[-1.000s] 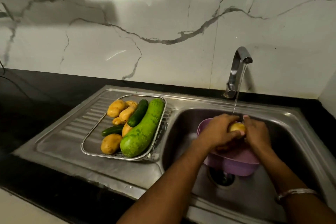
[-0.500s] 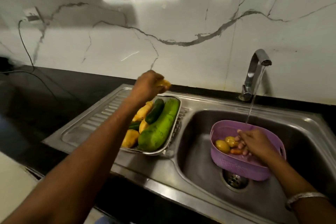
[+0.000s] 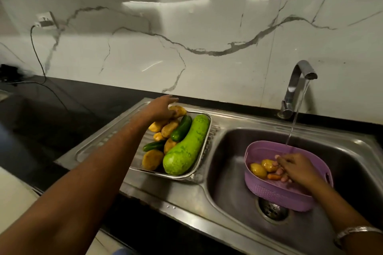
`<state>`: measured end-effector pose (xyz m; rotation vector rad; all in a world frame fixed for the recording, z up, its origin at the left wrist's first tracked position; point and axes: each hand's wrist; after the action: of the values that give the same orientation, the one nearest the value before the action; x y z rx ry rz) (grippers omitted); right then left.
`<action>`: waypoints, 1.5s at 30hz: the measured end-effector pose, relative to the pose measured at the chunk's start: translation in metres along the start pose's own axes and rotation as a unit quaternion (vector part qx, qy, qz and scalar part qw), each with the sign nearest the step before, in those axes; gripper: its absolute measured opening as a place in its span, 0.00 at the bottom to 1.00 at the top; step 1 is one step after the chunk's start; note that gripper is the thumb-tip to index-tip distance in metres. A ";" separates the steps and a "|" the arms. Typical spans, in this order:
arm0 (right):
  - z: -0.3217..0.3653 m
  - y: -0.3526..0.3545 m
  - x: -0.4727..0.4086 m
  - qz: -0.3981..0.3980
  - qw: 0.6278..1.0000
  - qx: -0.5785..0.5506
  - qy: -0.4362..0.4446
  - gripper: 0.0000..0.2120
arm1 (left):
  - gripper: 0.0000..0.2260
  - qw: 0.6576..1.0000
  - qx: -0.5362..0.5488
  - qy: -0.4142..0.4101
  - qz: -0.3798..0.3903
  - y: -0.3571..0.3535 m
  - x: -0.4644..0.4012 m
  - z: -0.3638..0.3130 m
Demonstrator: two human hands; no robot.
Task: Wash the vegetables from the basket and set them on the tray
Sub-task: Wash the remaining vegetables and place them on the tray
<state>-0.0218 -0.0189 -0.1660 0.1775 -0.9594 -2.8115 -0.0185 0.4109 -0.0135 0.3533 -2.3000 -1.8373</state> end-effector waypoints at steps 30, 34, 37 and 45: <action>-0.021 0.028 -0.019 -0.071 0.972 0.193 -0.117 0.15 | 0.16 0.964 -0.095 -0.205 0.139 -0.275 0.071 -0.288; -0.024 0.031 -0.020 -0.064 0.970 0.206 -0.115 0.14 | 0.16 0.973 -0.049 -0.158 0.162 -0.268 0.069 -0.284; -0.024 0.031 -0.022 -0.056 0.972 0.207 -0.101 0.04 | 0.18 0.976 0.029 -0.123 0.177 -0.258 0.058 -0.281; -0.030 0.024 -0.022 0.001 0.998 0.058 0.039 0.05 | 0.18 0.887 0.407 -0.069 0.207 -0.227 0.045 -0.280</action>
<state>0.0075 -0.0513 -0.1734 0.2968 -1.1038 -2.7256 0.0345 0.0891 -0.1731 -0.1803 -2.8522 -0.6565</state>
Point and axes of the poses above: each hand's wrist, its own x-axis away from the middle knuckle, its own y-axis out of the back of the hand, z = x × y, and after that the axes turned 13 degrees about y, right-handed
